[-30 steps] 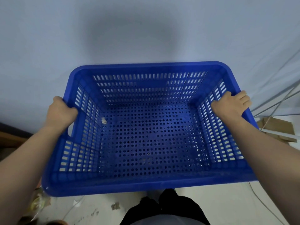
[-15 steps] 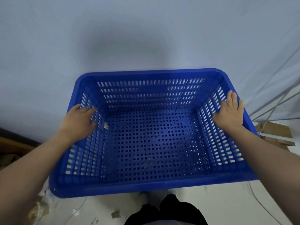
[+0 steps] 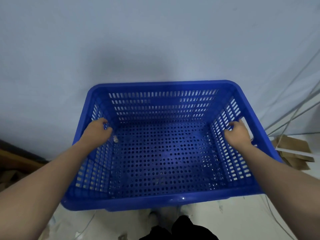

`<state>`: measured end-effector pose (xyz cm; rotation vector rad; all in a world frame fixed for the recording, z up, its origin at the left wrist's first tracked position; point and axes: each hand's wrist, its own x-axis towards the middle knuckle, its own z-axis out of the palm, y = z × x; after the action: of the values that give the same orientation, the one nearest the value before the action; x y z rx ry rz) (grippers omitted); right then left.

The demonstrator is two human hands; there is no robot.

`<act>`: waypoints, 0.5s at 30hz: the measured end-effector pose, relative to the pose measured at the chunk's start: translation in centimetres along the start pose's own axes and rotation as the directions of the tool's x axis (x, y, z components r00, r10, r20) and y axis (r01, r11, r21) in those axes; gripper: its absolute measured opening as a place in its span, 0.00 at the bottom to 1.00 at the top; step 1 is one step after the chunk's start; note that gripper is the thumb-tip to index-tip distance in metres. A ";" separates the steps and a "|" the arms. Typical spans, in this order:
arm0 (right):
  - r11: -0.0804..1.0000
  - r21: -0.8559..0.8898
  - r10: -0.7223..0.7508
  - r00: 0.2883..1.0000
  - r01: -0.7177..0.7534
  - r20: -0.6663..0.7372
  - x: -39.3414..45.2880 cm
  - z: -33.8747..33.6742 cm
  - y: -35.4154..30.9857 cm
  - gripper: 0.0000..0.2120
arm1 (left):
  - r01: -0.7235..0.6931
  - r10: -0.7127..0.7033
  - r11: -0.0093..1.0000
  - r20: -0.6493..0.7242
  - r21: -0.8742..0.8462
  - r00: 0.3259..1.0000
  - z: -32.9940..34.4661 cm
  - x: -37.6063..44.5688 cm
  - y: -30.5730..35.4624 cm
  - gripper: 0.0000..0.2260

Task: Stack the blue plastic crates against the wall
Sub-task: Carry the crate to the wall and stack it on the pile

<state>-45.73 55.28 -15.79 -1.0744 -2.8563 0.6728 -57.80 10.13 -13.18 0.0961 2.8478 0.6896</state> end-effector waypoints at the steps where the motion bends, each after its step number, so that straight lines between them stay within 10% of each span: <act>1: 1.000 0.012 0.020 1.000 -0.020 0.003 -0.1 -0.2 0.2 0.19 | 0.020 -0.020 1.000 -0.009 -0.025 1.000 -0.3 0.1 -0.1 0.22; 7: 0.999 0.024 -0.042 0.978 0.038 0.206 -3.4 -1.8 -2.5 0.19 | 0.026 -0.037 0.998 0.187 0.063 0.982 -1.3 -2.4 3.5 0.25; 12: 0.868 -0.044 -0.394 0.738 0.495 0.547 -11.7 -1.3 -3.5 0.26 | -0.238 0.159 0.955 0.377 0.174 0.912 2.3 -13.3 6.9 0.20; 15: 0.852 -0.015 -0.405 0.677 0.523 0.615 -14.2 -0.7 -3.3 0.25 | -0.244 0.140 0.944 0.400 0.223 0.906 5.3 -16.6 7.3 0.23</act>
<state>-36.81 44.35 -11.90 -0.0531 -3.5660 0.8076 -40.33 17.11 -11.36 0.5059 2.5521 0.2700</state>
